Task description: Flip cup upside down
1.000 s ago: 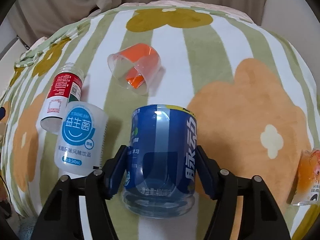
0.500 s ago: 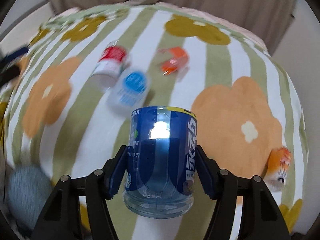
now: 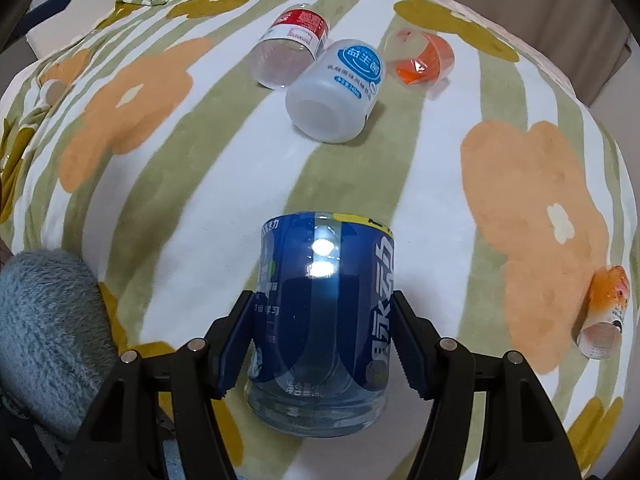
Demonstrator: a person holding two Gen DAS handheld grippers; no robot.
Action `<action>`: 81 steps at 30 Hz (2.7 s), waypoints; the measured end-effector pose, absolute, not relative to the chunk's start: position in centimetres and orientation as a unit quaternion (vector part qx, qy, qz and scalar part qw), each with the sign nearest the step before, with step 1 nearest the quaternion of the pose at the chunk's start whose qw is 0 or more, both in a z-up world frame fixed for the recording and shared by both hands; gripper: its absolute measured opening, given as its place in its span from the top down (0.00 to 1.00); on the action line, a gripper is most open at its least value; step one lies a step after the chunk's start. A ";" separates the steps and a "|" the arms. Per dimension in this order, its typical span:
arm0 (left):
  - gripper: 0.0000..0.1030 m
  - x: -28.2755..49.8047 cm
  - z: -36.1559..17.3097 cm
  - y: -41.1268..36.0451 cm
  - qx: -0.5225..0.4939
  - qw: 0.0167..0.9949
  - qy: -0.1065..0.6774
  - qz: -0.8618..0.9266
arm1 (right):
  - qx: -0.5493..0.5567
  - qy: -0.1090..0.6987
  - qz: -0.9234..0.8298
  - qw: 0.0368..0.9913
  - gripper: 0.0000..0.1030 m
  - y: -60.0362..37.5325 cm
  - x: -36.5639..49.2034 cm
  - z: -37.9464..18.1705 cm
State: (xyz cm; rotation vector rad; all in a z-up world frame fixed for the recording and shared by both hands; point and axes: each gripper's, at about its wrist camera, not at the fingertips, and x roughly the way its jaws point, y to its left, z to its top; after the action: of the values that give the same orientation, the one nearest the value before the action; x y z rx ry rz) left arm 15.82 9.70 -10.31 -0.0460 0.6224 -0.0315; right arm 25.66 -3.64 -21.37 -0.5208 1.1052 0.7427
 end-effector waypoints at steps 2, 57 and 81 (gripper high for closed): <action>0.00 15.9 -10.5 9.5 -0.017 0.951 0.310 -0.017 | -0.219 0.505 0.348 0.759 0.33 -3.7 25.5 -21.2; 0.31 31.2 -21.8 -8.4 0.040 0.687 0.703 -0.182 | 0.200 0.224 0.303 0.904 0.05 -24.1 8.1 -8.9; 0.01 31.5 -21.1 -13.5 0.220 0.671 0.688 -0.168 | 0.209 0.226 0.297 0.904 0.05 -25.0 7.4 -9.4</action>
State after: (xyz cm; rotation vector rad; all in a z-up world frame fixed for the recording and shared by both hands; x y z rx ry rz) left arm 31.48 -13.52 -21.07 0.4950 1.5487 -0.3781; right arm 7.38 -25.05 -9.40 0.4313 0.4674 0.6147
